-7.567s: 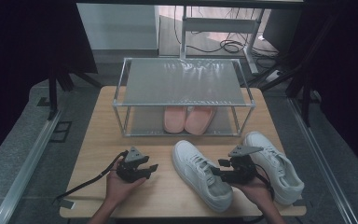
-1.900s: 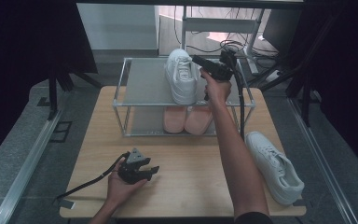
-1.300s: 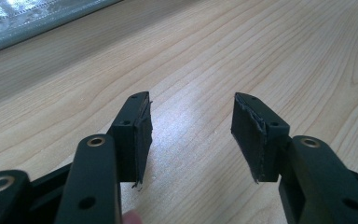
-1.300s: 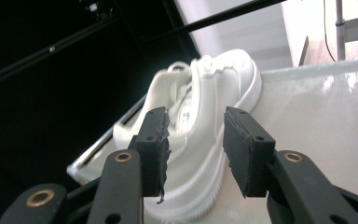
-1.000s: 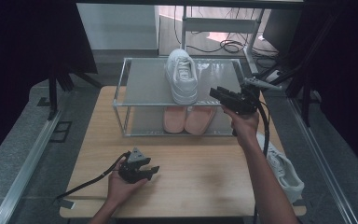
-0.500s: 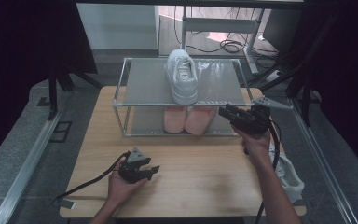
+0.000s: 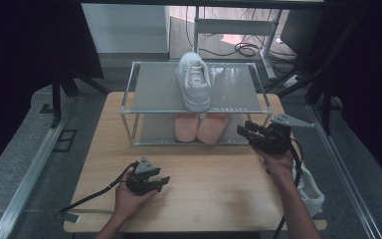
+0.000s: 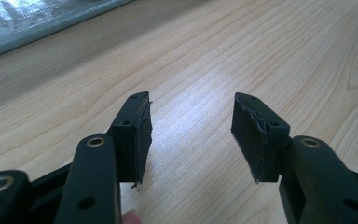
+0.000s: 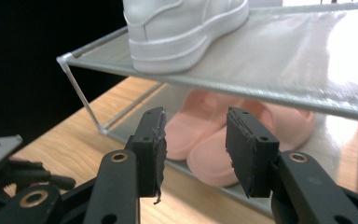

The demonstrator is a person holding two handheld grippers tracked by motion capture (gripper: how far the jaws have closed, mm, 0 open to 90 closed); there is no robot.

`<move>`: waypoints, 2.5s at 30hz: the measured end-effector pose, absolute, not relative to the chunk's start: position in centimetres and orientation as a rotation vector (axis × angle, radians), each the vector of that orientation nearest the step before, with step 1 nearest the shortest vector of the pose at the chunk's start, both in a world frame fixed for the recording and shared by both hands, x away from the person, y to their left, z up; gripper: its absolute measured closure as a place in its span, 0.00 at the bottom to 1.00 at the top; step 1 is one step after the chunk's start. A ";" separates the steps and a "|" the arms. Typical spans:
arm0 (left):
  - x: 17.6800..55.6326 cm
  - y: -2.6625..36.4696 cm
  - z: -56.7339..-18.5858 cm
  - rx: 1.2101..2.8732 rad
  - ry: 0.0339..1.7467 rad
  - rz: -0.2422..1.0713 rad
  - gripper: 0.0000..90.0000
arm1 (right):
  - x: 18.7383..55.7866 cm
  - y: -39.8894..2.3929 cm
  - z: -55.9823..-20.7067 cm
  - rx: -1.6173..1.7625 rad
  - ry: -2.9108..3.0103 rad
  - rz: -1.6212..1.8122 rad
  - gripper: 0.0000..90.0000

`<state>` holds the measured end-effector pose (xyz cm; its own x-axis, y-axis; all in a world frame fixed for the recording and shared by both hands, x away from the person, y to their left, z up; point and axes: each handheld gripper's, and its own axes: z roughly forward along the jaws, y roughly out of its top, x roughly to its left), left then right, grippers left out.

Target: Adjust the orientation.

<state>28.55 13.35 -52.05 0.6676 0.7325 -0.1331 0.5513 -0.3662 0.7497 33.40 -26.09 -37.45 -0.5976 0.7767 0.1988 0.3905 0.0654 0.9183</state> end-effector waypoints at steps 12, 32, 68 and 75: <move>28.7 13.2 -52.3 2.074 0.990 0.271 0.54 | 31.3 -29.1 -40.0 1.246 2.016 1.466 0.65; 28.6 13.3 -52.1 2.078 0.985 0.271 0.54 | 24.7 -34.0 -43.3 1.358 1.936 1.383 0.66; 28.7 13.3 -52.1 2.076 0.986 0.268 0.54 | 21.3 -39.6 -45.5 1.562 1.824 1.216 0.68; 28.7 13.3 -52.2 2.079 0.986 0.268 0.54 | 21.3 -39.3 -45.5 1.552 1.861 1.198 0.71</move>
